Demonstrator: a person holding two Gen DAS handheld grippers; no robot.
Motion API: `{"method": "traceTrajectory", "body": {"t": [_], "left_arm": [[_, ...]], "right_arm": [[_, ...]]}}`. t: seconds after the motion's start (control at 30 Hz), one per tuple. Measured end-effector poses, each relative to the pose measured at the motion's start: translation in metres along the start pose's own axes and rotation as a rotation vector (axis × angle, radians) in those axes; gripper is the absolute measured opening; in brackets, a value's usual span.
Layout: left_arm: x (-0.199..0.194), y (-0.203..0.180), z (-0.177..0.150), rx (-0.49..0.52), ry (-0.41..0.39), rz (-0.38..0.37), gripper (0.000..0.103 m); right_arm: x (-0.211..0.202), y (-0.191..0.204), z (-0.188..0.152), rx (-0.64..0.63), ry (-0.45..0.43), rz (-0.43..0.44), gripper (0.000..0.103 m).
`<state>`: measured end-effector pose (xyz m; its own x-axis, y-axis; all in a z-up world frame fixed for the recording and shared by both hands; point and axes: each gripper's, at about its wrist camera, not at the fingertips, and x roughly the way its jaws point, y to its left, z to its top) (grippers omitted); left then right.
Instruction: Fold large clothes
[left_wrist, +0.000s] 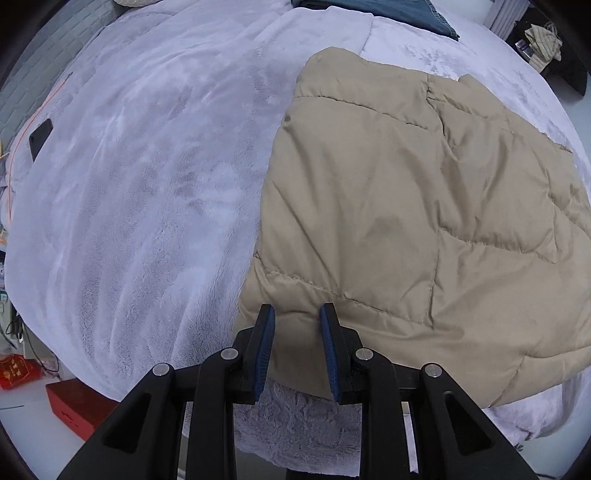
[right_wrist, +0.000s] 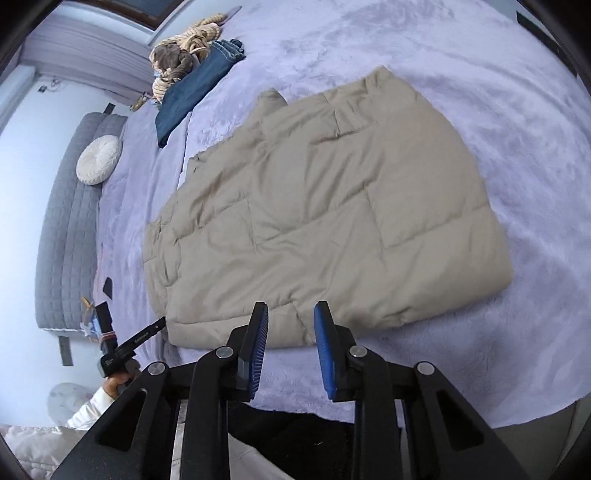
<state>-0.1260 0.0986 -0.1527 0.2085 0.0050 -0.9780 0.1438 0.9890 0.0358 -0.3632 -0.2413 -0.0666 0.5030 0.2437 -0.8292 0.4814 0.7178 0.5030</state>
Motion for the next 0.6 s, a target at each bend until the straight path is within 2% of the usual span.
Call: {"method": "traceTrajectory", "body": {"t": [0.07,0.2,0.3,0.4,0.43,0.47,0.5,0.53,0.6], "left_arm": [[-0.005,-0.002,0.002,-0.013,0.004,-0.003,0.028],[-0.023,-0.005,0.005,-0.037,-0.002,-0.028,0.028],[-0.038,-0.007,0.001,-0.046,-0.014,-0.039,0.028],[-0.047,-0.009,-0.004,-0.050,-0.012,-0.047,0.028],[-0.050,-0.009,-0.007,-0.048,-0.013,-0.049,0.034],[-0.053,-0.011,-0.008,-0.045,-0.017,-0.049,0.075],[-0.057,-0.012,-0.010,-0.050,-0.031,-0.046,0.103],[-0.065,-0.013,-0.013,-0.054,-0.069,-0.040,0.102],[-0.074,-0.018,-0.015,-0.027,-0.081,-0.048,0.102]], "right_arm": [[0.011,-0.014,0.011,0.066,-0.008,-0.087,0.028],[0.035,-0.047,0.015,0.155,0.030,-0.186,0.028],[0.037,-0.059,0.010,0.203,0.035,-0.154,0.028],[0.035,-0.057,0.007,0.187,0.037,-0.138,0.029],[0.033,-0.056,0.006,0.179,0.040,-0.131,0.029],[0.032,-0.054,0.006,0.170,0.043,-0.126,0.030],[0.031,-0.052,0.005,0.162,0.043,-0.123,0.031],[0.031,-0.049,0.005,0.154,0.044,-0.120,0.031],[0.028,-0.044,0.004,0.147,0.042,-0.112,0.031]]}}
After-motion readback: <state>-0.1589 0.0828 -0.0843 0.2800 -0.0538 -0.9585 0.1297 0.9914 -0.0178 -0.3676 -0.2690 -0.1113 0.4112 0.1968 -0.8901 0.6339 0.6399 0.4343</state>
